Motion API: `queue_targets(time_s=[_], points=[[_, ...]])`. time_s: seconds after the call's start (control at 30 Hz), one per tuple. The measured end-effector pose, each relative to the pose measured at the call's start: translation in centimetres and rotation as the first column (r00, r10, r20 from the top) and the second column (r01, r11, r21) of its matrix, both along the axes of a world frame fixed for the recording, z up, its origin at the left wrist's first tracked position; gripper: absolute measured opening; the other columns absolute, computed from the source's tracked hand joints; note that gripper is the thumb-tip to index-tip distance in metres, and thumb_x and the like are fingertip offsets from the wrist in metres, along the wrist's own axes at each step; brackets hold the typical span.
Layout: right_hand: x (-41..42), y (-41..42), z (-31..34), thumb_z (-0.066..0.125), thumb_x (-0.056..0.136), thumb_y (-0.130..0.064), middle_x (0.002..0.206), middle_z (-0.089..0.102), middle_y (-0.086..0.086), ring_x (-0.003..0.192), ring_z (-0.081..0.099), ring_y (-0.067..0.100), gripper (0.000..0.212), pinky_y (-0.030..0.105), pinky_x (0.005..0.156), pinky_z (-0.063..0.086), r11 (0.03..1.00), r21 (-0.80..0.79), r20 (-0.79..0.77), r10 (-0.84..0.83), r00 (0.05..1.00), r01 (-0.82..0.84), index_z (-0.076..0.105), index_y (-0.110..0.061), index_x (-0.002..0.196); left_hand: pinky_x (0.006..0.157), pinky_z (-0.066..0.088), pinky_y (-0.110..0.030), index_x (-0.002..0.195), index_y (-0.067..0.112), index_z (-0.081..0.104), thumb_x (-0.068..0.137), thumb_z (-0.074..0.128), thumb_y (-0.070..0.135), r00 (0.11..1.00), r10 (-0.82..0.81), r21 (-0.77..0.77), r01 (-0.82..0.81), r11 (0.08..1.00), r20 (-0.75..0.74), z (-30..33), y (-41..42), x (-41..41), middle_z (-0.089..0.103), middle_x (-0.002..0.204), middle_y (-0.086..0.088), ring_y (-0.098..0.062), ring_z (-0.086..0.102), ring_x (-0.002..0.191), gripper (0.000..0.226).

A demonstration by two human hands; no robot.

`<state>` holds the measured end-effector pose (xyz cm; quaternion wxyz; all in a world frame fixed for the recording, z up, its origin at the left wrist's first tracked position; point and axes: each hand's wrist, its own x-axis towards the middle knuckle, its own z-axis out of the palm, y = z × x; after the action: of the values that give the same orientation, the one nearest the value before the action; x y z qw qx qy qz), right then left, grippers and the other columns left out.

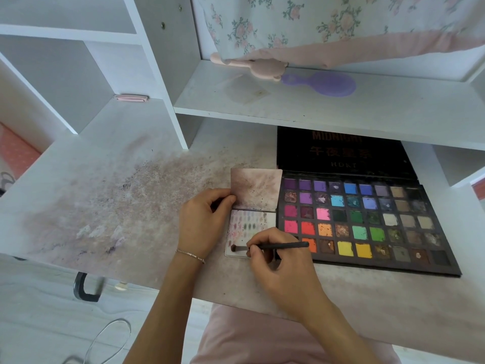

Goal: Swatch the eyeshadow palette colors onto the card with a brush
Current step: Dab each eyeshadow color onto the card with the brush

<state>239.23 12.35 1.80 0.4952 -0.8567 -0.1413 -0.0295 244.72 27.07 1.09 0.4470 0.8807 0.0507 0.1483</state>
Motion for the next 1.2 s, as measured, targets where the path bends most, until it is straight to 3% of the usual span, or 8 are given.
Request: queue_targets(time_s=[0.13, 0.23, 0.37, 0.53, 0.7, 0.83, 1.0, 1.2], points=[[-0.2, -0.4, 0.3, 0.048, 0.079, -0.028, 0.084, 0.062, -0.009, 0.074, 0.06, 0.009, 0.014, 0.02, 0.065, 0.049, 0.959, 0.28, -0.011, -0.037, 0.999, 0.039, 0.057, -0.038, 0.081, 0.068, 0.043, -0.008, 0.087, 0.017, 0.073, 0.082, 0.063, 0.014, 1.0, 0.002, 0.006, -0.002, 1.0, 0.005, 0.0, 0.0, 0.0, 0.059, 0.075, 0.02, 0.006, 0.056, 0.072, 0.011], [-0.3, -1.2, 0.3, 0.047, 0.081, -0.027, 0.09, 0.065, -0.013, 0.083, 0.063, 0.006, 0.022, 0.014, 0.069, 0.049, 0.93, 0.357, -0.011, -0.086, 0.996, 0.085, 0.062, -0.04, 0.09, 0.07, 0.045, -0.013, 0.087, 0.016, 0.073, 0.083, 0.063, 0.013, 1.0, -0.001, 0.0, 0.001, 1.0, 0.004, 0.0, 0.0, 0.0, 0.06, 0.076, 0.019, 0.005, 0.056, 0.073, 0.011], [-0.4, -3.4, 0.4, 0.047, 0.082, -0.026, 0.086, 0.063, -0.018, 0.08, 0.061, 0.007, 0.021, 0.016, 0.067, 0.049, 0.93, 0.333, 0.008, -0.169, 0.986, 0.157, 0.065, -0.037, 0.088, 0.07, 0.046, -0.012, 0.089, 0.015, 0.072, 0.083, 0.063, 0.013, 1.0, 0.001, -0.008, -0.001, 1.0, 0.005, 0.1, 0.1, 0.0, 0.061, 0.077, 0.018, 0.005, 0.056, 0.073, 0.012], [-0.7, -6.5, 0.8, 0.053, 0.083, -0.009, 0.082, 0.059, -0.014, 0.069, 0.053, 0.007, 0.022, 0.01, 0.059, 0.043, 0.924, 0.239, 0.064, -0.32, 0.945, 0.297, 0.057, -0.03, 0.08, 0.071, 0.044, -0.012, 0.09, 0.014, 0.072, 0.083, 0.063, 0.012, 1.0, 0.003, 0.004, -0.003, 1.0, 0.005, 0.0, 0.1, 0.0, 0.062, 0.081, 0.014, 0.0, 0.057, 0.073, 0.012], [-1.0, -8.8, 0.7, 0.056, 0.083, 0.004, 0.079, 0.06, -0.016, 0.076, 0.057, -0.005, 0.036, 0.003, 0.062, 0.043, 0.914, 0.158, 0.011, -0.379, 0.925, 0.373, 0.056, -0.032, 0.084, 0.069, 0.043, -0.009, 0.09, 0.013, 0.072, 0.082, 0.063, 0.011, 1.0, 0.016, 0.011, -0.016, 1.0, 0.006, -0.1, 0.0, 0.1, 0.061, 0.08, 0.016, 0.004, 0.054, 0.071, 0.012], [-1.2, -9.8, 0.5, 0.058, 0.081, 0.007, 0.083, 0.062, -0.013, 0.081, 0.059, -0.004, 0.037, 0.003, 0.066, 0.044, 0.929, 0.103, 0.043, -0.362, 0.931, 0.356, 0.058, -0.031, 0.082, 0.07, 0.041, -0.01, 0.09, 0.013, 0.072, 0.082, 0.063, 0.012, 1.0, 0.021, 0.018, -0.021, 1.0, 0.002, 0.0, -0.1, 0.1, 0.06, 0.08, 0.016, 0.005, 0.054, 0.072, 0.012], [-1.5, -10.1, 0.1, 0.053, 0.075, -0.011, 0.078, 0.063, -0.012, 0.078, 0.06, 0.004, 0.018, 0.009, 0.066, 0.045, 0.948, 0.087, 0.032, -0.311, 0.95, 0.307, 0.06, -0.026, 0.076, 0.069, 0.04, -0.01, 0.089, 0.012, 0.072, 0.082, 0.063, 0.011, 1.0, 0.028, 0.039, -0.028, 0.999, 0.003, -0.1, -0.1, 0.0, 0.061, 0.081, 0.014, 0.0, 0.054, 0.072, 0.012], [-1.5, -9.9, 0.2, 0.053, 0.074, -0.016, 0.072, 0.062, -0.01, 0.078, 0.058, 0.005, 0.021, 0.008, 0.065, 0.044, 0.956, 0.041, 0.029, -0.292, 0.956, 0.29, 0.054, -0.036, 0.073, 0.069, 0.041, -0.012, 0.089, 0.012, 0.072, 0.083, 0.063, 0.011, 1.0, 0.025, 0.052, -0.026, 0.998, 0.008, -0.1, -0.1, 0.1, 0.061, 0.081, 0.013, -0.004, 0.055, 0.072, 0.011]])
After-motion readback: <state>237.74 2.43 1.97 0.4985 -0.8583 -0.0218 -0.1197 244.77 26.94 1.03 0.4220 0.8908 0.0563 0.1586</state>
